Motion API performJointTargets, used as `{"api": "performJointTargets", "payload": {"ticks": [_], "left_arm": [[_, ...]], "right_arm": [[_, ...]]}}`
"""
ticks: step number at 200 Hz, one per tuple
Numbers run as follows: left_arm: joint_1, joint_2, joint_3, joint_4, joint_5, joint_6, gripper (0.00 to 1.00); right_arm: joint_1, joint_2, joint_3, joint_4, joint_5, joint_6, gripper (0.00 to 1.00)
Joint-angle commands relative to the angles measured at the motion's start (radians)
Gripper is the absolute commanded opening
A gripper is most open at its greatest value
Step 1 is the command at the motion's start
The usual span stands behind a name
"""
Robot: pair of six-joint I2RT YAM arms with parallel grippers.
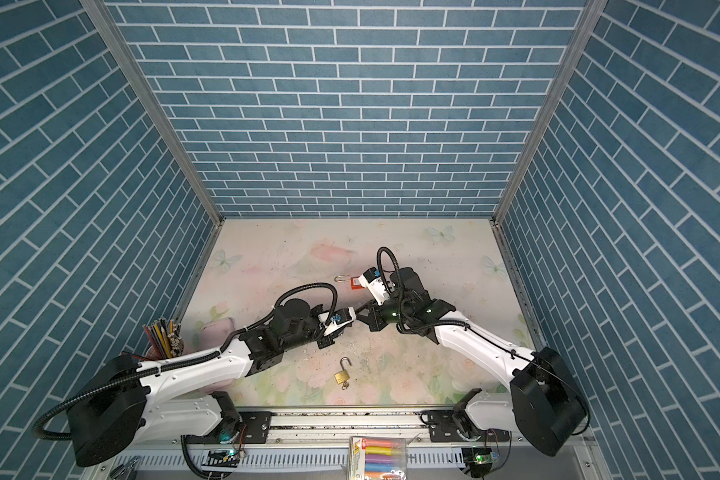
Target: Lock with the key
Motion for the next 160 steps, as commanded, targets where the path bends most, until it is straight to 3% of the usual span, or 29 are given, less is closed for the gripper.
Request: {"api": "performJointTargets", "payload": {"ticks": [1, 64, 160], "left_arm": [[0.005, -0.014, 0.028, 0.138, -0.010, -0.005, 0.00], [0.040, 0.012, 0.067, 0.112, 0.076, -0.033, 0.00], [0.096, 0.011, 0.077, 0.124, 0.127, -0.049, 0.00]], "right_arm": [[0.017, -0.030, -0.033, -0.057, -0.070, -0.068, 0.00], [0.016, -0.048, -0.035, -0.087, -0.088, -0.165, 0.00], [0.016, -0.005, 0.021, -0.123, -0.099, -0.168, 0.00]]}}
